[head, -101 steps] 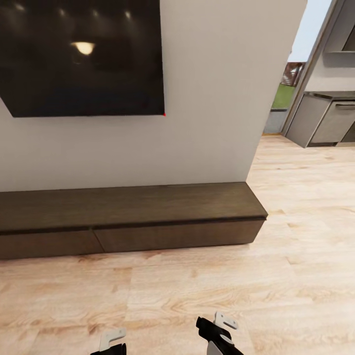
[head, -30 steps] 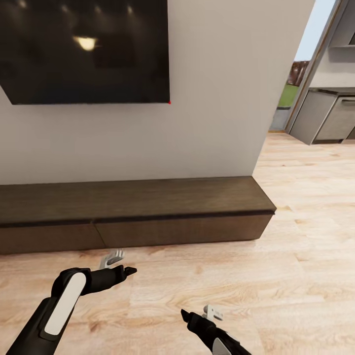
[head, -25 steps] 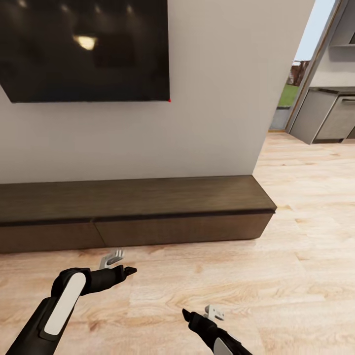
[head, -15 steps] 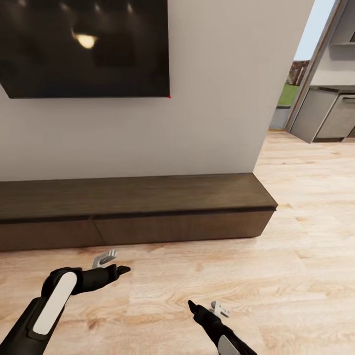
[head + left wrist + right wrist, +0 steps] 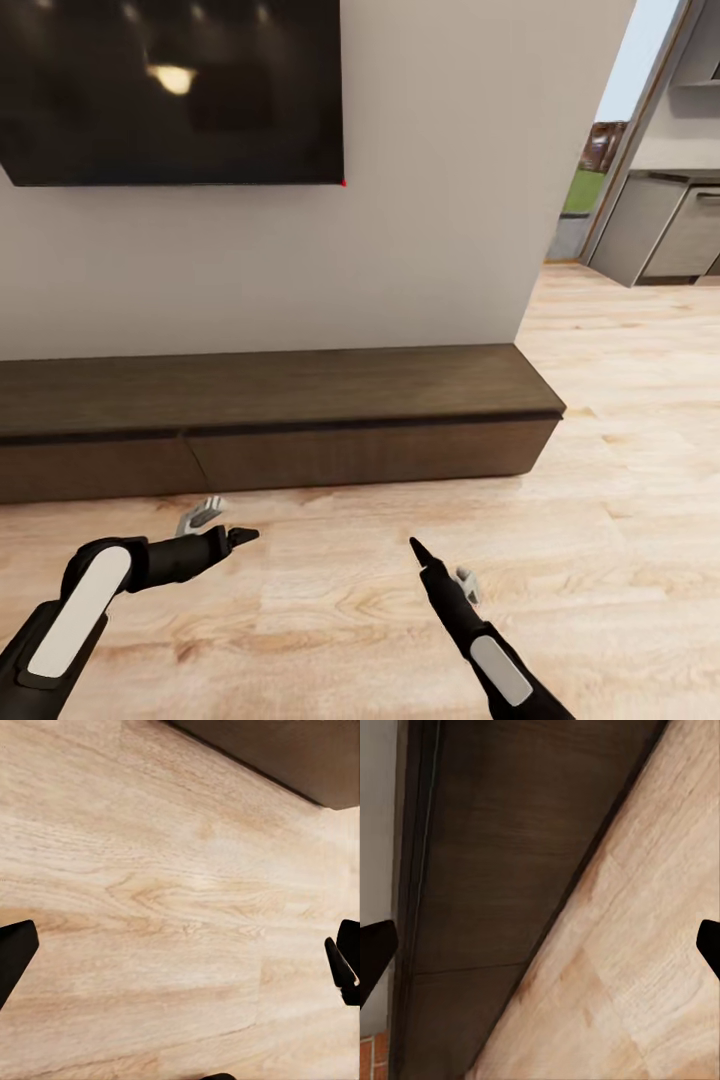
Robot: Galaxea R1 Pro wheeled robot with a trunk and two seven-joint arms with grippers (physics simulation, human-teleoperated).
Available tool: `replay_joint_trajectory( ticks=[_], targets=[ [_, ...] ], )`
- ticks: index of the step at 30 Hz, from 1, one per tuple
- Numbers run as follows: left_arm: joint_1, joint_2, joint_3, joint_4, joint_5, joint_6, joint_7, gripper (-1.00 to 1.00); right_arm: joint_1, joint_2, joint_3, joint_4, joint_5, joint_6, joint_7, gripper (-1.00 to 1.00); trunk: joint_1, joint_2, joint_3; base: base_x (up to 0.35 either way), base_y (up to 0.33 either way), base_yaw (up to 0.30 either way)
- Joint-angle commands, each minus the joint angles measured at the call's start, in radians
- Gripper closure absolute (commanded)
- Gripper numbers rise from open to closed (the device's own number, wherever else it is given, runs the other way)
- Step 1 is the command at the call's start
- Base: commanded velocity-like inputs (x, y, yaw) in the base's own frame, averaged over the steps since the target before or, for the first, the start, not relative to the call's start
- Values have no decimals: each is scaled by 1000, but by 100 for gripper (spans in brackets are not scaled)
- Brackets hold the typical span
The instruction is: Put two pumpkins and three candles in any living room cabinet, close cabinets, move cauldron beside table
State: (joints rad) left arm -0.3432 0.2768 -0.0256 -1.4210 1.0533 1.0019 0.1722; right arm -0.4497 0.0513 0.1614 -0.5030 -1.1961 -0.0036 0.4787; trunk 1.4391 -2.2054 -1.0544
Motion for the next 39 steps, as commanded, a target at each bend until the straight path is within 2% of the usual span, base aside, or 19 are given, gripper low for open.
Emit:
replay_joint_trajectory(
  ticks=[1,3,5,6,10,15,17,19,21,24,26,30,33,35,39],
  targets=[
    [0,12,-2,-1,19,1,10,-100,-1,0,-2,-7,-16,1,6,-100,4,-8,-4,0,0,0],
    [0,33,-2,-1,61,1,10,-100,-1,3,-32,-15,-48,8,13,-100,11,-22,-10,0,0,0],
    [0,49,-3,-1,122,1,10,-100,-1,4,-49,-19,-75,15,31,-100,19,-36,-17,0,0,0],
    [1,61,-4,-1,151,1,10,-100,-1,5,-55,-21,-85,18,60,-100,23,-43,-20,0,0,0],
    [2,76,-5,-2,181,1,10,-100,-1,6,-62,-23,-94,9,132,-100,38,-71,-32,0,0,0],
    [2,77,-16,-3,211,1,10,-100,-1,10,-68,-21,-101,-40,148,-100,57,-106,-48,0,0,0],
    [2,78,-41,-11,233,1,10,-100,-1,10,-70,-20,-120,-52,150,-100,65,-120,-54,0,0,0],
    [2,81,-61,-36,268,1,10,-100,-1,10,-70,-21,-160,-56,155,-100,73,-134,-60,0,0,0],
    [10,91,-71,-66,316,1,10,-100,-1,10,-70,-21,-193,-55,180,-100,80,-148,-67,0,0,0],
    [31,122,-77,-106,450,1,10,-100,-1,9,-68,-22,-213,-51,227,-100,92,-169,-76,0,0,0],
    [40,147,-88,-121,522,1,10,-100,-1,10,-67,-22,-214,-58,236,-100,100,-183,-82,0,0,0],
    [46,180,-115,-131,629,1,10,-100,-1,12,-68,-22,-216,-68,244,-100,115,-211,-95,0,0,0],
    [51,206,-120,-132,710,1,10,-100,-1,12,-69,-22,-221,-54,246,-100,115,-211,-95,0,0,0],
    [53,222,-121,-132,758,1,10,-100,-1,12,-69,-22,-223,-38,249,-100,115,-211,-95,0,0,0],
    [54,231,-122,-134,787,1,9,-100,-1,11,-70,-21,-229,10,292,-100,115,-211,-95,0,0,0]
  ],
)
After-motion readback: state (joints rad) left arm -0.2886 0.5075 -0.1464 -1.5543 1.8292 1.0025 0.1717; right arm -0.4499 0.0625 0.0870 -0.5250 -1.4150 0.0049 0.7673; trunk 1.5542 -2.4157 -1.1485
